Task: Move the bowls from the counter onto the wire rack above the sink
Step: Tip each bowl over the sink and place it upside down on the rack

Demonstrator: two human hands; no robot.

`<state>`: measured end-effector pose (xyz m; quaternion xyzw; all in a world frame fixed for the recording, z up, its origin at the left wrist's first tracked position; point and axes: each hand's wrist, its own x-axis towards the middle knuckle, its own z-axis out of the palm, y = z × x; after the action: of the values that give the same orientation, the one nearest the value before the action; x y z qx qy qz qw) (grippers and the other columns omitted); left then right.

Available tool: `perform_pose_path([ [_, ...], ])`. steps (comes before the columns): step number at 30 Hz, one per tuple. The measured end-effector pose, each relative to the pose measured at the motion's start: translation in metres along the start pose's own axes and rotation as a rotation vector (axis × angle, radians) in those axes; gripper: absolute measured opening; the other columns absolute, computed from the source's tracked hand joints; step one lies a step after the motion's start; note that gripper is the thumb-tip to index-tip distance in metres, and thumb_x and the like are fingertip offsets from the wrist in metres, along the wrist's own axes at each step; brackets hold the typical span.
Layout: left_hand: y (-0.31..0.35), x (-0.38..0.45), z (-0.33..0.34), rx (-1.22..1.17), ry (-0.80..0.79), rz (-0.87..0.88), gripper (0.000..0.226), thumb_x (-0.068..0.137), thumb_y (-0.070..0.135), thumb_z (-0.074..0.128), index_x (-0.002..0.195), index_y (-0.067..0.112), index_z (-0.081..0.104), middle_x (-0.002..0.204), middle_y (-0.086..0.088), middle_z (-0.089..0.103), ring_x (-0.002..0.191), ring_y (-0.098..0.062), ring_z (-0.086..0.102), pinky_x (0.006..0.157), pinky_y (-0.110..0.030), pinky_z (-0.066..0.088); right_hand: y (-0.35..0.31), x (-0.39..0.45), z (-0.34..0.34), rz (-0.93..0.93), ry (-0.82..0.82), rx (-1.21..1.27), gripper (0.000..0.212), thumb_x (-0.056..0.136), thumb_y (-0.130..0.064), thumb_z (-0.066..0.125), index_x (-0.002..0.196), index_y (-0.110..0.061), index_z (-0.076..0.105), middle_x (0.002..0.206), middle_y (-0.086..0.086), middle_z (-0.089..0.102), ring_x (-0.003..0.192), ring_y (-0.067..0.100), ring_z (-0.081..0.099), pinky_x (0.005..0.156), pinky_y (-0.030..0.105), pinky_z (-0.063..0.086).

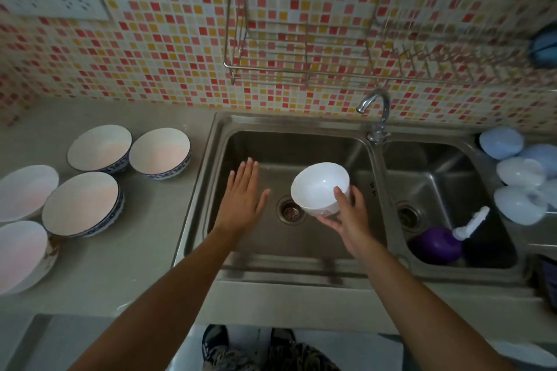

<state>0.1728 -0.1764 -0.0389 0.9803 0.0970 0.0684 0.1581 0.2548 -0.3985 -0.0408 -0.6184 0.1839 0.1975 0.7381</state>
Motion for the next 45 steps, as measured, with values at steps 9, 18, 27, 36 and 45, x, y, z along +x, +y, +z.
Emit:
perform_pose_path([
  [9, 0.076, 0.095, -0.099, 0.030, 0.374, 0.298, 0.053, 0.102, 0.026, 0.025, 0.149, 0.007, 0.008, 0.158, -0.010, 0.004, 0.146, -0.023, -0.001, 0.120, -0.039, 0.003, -0.064, -0.015, -0.006, -0.017, -0.089, 0.209, 0.047, 0.090, -0.048, 0.057, 0.132, -0.029, 0.047, 0.134, 0.010, 0.052, 0.106, 0.029, 0.061, 0.067, 0.043, 0.059],
  [18, 0.070, 0.158, -0.113, 0.280, 0.214, 0.122, 0.062, 0.097, 0.047, 0.001, 0.148, 0.015, -0.014, 0.156, -0.005, -0.019, 0.142, -0.023, -0.023, 0.118, -0.044, -0.009, -0.127, -0.033, -0.013, -0.064, -0.204, 0.244, 0.041, 0.088, -0.051, 0.055, 0.123, -0.029, 0.053, 0.125, 0.008, 0.058, 0.108, 0.030, 0.061, 0.066, 0.043, 0.058],
  [27, 0.058, 0.160, -0.103, 0.296, 0.246, 0.152, 0.062, 0.098, 0.048, 0.006, 0.149, 0.014, -0.004, 0.158, -0.003, -0.008, 0.144, -0.025, -0.013, 0.119, -0.045, -0.001, -0.214, -0.030, 0.023, -0.216, -0.234, 0.367, 0.039, 0.091, -0.046, 0.056, 0.124, -0.026, 0.050, 0.125, 0.012, 0.056, 0.110, 0.033, 0.060, 0.075, 0.049, 0.059],
  [36, 0.060, 0.158, -0.106, 0.224, 0.222, 0.159, 0.064, 0.095, 0.051, -0.001, 0.147, 0.017, -0.013, 0.156, 0.000, -0.016, 0.143, -0.021, -0.020, 0.118, -0.042, -0.006, -0.279, 0.018, 0.079, -0.742, -0.100, -0.215, 0.068, 0.081, -0.021, 0.076, 0.138, -0.034, 0.041, 0.134, -0.006, 0.041, 0.122, 0.024, 0.047, 0.083, 0.042, 0.058],
  [45, 0.059, 0.159, -0.107, 0.240, 0.211, 0.160, 0.063, 0.097, 0.048, 0.005, 0.148, 0.016, -0.014, 0.157, -0.001, -0.016, 0.142, -0.020, -0.022, 0.117, -0.041, -0.010, -0.274, 0.068, 0.113, -1.144, 0.023, -1.240, 0.090, 0.076, -0.011, 0.079, 0.149, -0.029, 0.030, 0.145, 0.007, 0.035, 0.132, 0.028, 0.033, 0.104, 0.044, 0.043],
])
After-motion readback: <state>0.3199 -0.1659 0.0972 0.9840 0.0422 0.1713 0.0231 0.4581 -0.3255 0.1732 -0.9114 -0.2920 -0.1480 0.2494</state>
